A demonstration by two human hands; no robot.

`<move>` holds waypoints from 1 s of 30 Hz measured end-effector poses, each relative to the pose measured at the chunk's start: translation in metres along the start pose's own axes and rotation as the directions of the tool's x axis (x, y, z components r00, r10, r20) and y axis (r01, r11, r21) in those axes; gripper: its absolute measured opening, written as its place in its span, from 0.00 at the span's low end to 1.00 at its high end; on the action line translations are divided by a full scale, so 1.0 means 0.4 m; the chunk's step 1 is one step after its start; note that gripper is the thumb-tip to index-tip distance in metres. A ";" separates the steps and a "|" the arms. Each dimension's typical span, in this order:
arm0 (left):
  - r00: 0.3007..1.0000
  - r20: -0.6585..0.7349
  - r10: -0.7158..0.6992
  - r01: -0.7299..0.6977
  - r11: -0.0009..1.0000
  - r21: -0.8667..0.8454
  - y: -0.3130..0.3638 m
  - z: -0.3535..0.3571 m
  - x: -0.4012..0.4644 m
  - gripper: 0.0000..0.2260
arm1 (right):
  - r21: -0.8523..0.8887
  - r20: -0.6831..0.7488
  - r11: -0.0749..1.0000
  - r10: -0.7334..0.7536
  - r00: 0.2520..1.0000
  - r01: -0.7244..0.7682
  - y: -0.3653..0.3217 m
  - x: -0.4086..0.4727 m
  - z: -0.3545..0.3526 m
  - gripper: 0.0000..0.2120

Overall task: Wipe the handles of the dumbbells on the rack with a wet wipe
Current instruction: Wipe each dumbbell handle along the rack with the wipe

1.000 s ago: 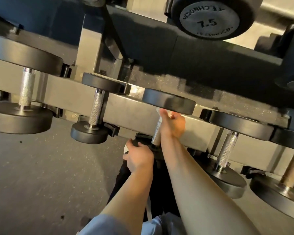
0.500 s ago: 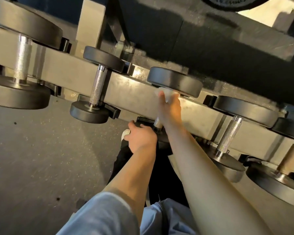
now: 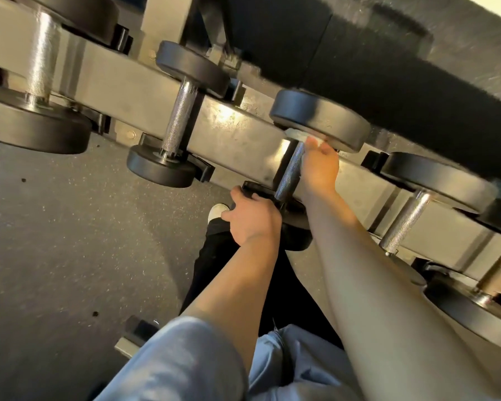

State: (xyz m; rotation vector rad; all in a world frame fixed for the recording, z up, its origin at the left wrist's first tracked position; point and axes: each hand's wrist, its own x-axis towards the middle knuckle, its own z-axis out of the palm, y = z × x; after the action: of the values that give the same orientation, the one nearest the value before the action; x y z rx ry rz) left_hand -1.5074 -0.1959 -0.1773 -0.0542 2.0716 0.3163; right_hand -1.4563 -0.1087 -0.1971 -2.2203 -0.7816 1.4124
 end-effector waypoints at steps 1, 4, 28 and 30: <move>1.000 0.003 -0.003 0.003 1.000 -0.001 0.000 0.001 0.000 0.20 | 0.121 0.087 0.990 0.058 0.995 -0.068 0.003 0.004 -0.015 0.12; 1.000 -0.001 -0.002 0.002 1.000 0.004 0.002 0.002 -0.002 0.20 | 0.395 0.300 0.855 0.225 0.927 -0.336 0.011 0.021 -0.045 0.16; 0.999 -0.051 -0.018 0.020 0.999 0.046 0.010 0.007 -0.007 0.20 | -0.464 -0.129 0.858 -0.311 0.942 0.220 0.017 -0.014 -0.005 0.17; 0.999 -0.047 -0.017 0.019 0.999 0.042 0.008 0.006 -0.007 0.20 | -0.139 -0.121 0.986 -0.105 0.987 0.088 0.011 0.011 -0.002 0.15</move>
State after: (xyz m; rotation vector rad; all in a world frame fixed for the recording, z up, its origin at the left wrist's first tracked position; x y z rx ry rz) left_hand -1.5043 -0.1924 -0.1753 -0.0551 2.1222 0.2625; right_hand -1.4529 -0.1093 -0.2024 -2.3120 -0.9506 1.1907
